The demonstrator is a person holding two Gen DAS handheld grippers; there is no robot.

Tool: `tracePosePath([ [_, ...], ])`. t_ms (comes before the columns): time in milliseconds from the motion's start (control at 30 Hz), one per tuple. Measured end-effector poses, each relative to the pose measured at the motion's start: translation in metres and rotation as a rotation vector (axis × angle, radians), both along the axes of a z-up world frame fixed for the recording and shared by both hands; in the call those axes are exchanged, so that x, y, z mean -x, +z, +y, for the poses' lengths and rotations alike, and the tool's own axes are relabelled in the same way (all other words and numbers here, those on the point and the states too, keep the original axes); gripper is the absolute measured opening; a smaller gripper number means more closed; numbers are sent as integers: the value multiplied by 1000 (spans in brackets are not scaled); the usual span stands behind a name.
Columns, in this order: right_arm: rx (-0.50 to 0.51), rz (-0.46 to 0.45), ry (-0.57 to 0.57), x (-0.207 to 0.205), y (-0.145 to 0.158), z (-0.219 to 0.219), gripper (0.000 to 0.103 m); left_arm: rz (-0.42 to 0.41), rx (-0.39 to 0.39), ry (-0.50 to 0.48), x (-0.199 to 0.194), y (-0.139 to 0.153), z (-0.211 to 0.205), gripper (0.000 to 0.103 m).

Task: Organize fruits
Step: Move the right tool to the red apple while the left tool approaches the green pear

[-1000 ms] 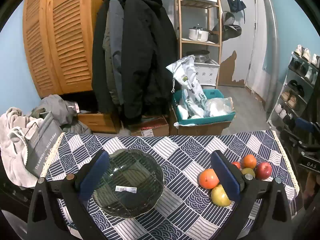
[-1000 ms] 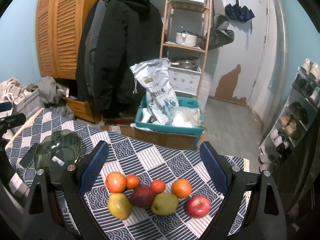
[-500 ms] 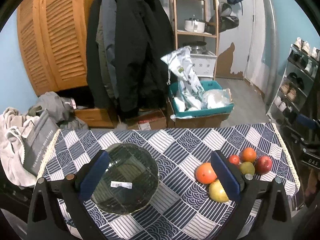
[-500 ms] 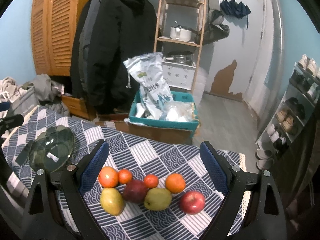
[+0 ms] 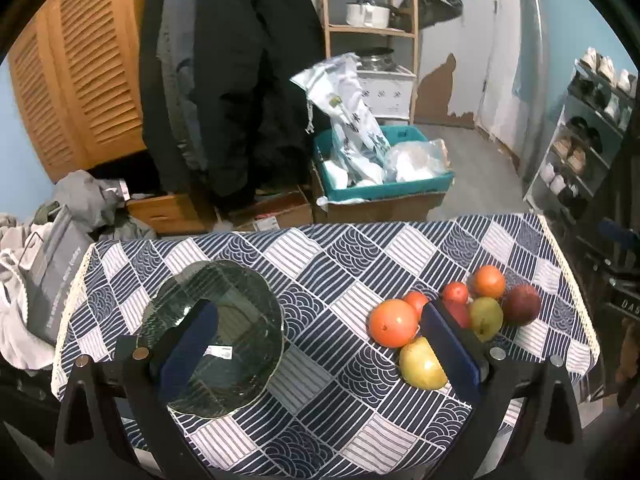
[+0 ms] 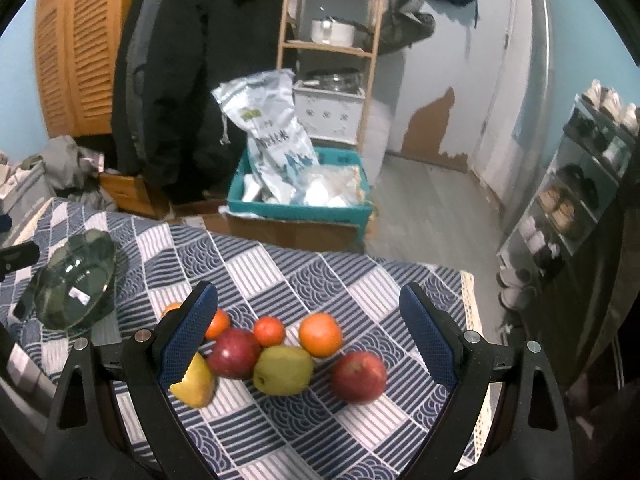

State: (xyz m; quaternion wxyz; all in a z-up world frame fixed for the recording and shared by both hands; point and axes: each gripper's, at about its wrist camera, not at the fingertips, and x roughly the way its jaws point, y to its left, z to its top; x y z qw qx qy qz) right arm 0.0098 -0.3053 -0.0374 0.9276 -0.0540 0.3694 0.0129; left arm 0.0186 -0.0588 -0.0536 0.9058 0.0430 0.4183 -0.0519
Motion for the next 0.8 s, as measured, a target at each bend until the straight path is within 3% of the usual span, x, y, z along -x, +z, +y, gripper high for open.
tracePosePath([
  [400,8,120,-58,-7,-43,-35,91,117,-2,-55,-14,-39,-40,102],
  [800,42,300,-80,-17,-105,-60,91,238,-4,-90,-26,-92,-71,102],
])
